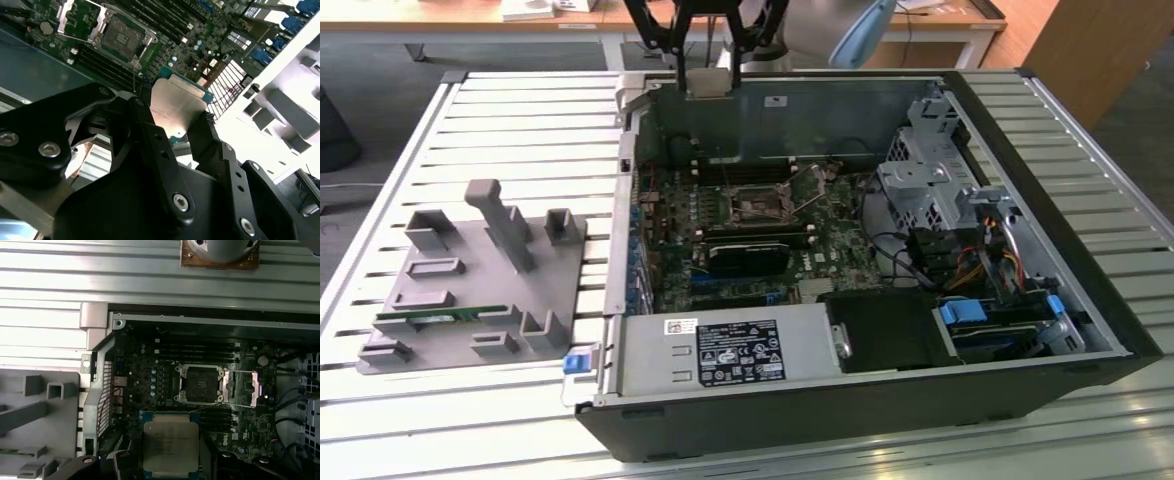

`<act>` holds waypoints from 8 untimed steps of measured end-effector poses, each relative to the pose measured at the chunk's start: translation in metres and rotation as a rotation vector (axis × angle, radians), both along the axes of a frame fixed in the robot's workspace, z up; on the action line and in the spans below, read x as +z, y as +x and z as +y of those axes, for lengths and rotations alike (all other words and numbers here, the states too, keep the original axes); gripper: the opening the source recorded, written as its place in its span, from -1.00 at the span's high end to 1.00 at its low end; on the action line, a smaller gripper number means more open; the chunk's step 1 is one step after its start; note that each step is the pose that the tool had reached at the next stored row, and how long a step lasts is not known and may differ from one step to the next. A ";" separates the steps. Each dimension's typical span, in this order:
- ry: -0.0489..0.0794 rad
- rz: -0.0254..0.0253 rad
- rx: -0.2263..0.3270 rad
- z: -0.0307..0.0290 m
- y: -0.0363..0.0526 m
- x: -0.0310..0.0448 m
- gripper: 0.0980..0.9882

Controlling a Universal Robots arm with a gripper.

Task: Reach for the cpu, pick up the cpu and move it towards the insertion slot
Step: 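Pick up the cpu and move it towards the insertion slot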

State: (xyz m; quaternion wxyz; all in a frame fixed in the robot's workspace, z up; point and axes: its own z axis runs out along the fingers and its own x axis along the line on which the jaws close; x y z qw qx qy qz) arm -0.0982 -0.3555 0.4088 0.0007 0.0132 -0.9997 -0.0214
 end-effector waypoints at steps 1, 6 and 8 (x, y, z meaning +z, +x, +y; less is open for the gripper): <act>0.000 0.0000 0.000 0.0008 0.0022 0.0000 0.01; 0.001 0.0000 0.000 0.0045 0.0130 -0.0004 0.01; 0.001 0.0000 0.000 0.0054 0.0176 -0.0006 0.01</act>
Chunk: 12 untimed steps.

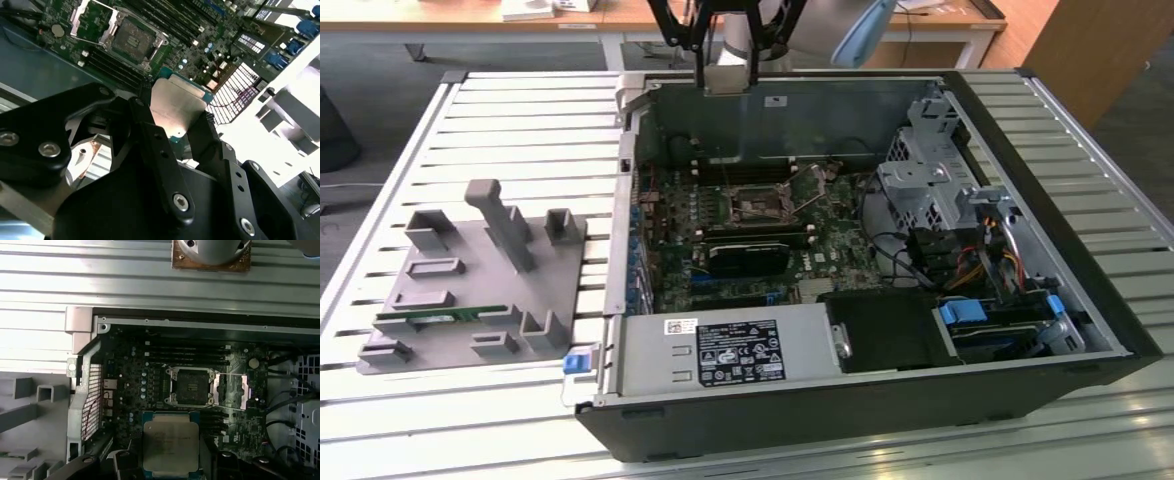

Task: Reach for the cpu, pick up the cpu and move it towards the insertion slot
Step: 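Pick up the cpu and move it towards the insertion slot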

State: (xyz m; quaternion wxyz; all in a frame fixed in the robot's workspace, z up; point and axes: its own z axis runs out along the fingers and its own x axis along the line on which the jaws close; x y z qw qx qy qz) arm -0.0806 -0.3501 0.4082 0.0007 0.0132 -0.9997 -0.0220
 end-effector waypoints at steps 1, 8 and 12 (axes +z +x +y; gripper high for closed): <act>0.000 0.0000 0.000 0.0004 0.0022 -0.0001 0.01; 0.001 -0.0010 0.000 0.0028 0.0153 -0.0008 0.01; 0.001 -0.0024 0.000 0.0038 0.0259 -0.0011 0.01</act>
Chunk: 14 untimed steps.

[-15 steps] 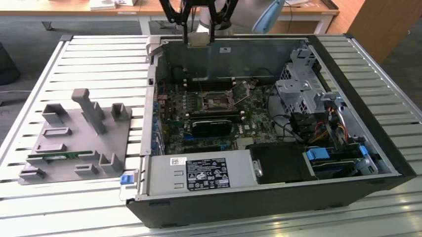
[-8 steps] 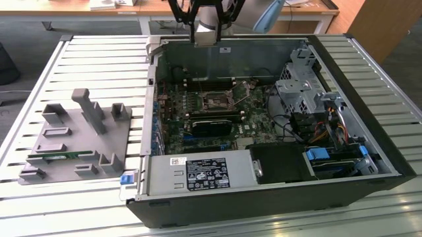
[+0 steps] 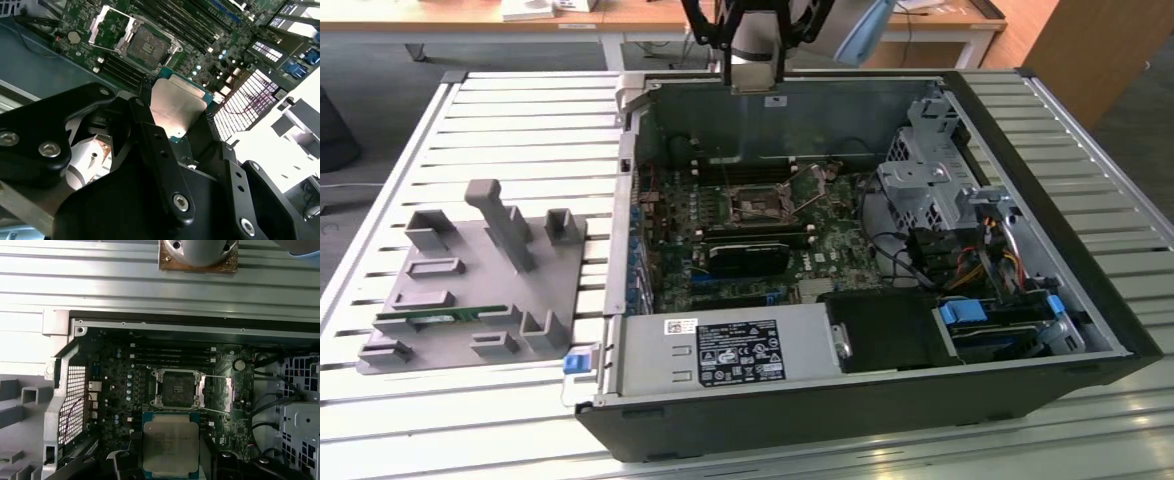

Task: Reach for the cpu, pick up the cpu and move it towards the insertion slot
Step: 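Pick up the cpu and move it towards the insertion slot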

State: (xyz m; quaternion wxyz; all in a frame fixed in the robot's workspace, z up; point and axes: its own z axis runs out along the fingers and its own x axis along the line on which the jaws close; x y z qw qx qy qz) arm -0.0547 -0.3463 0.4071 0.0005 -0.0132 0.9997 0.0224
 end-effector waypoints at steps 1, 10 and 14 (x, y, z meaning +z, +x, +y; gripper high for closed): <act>0.000 -0.0004 0.000 0.0001 0.0023 -0.0001 0.01; 0.000 -0.0042 0.000 0.0005 0.0190 -0.0006 0.01; 0.000 -0.0043 0.000 0.0006 0.0190 -0.0006 0.01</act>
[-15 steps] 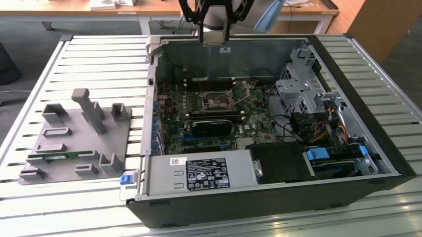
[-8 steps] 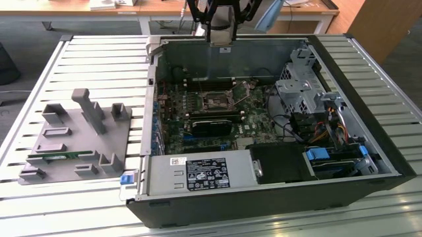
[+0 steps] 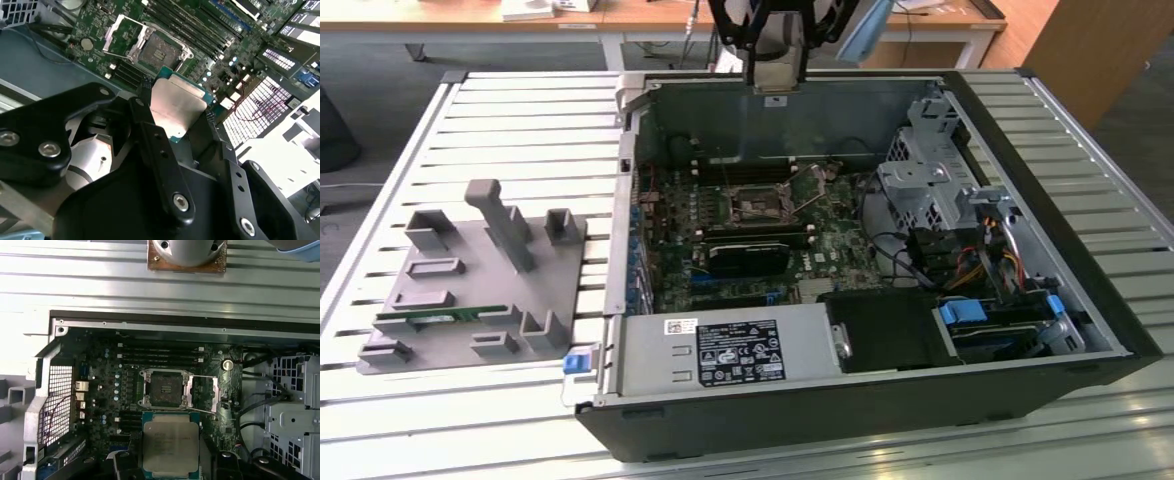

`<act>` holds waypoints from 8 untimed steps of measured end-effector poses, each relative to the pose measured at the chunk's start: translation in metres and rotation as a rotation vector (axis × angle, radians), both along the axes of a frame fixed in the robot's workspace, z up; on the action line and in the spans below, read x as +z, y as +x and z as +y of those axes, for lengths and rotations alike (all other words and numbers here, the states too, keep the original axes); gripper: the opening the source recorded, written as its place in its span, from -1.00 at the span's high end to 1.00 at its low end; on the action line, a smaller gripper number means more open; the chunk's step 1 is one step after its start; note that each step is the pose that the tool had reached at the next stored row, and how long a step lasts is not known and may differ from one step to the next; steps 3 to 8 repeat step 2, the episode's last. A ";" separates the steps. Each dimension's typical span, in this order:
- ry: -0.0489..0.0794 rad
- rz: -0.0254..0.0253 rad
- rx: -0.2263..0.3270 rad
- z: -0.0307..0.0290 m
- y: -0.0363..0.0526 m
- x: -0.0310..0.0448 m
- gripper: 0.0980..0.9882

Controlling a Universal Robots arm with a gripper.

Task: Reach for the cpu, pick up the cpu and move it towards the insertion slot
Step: 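Pick up the cpu and move it towards the insertion slot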

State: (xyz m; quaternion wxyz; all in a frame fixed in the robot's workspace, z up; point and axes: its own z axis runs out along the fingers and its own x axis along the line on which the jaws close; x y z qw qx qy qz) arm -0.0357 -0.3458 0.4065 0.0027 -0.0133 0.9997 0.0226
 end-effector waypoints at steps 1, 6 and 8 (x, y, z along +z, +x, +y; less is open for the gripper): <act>0.000 0.0000 0.000 0.0000 0.0000 0.0000 0.01; 0.000 0.0000 0.000 0.0000 0.0000 0.0000 0.01; 0.000 0.0000 0.000 0.0000 0.0000 0.0000 0.01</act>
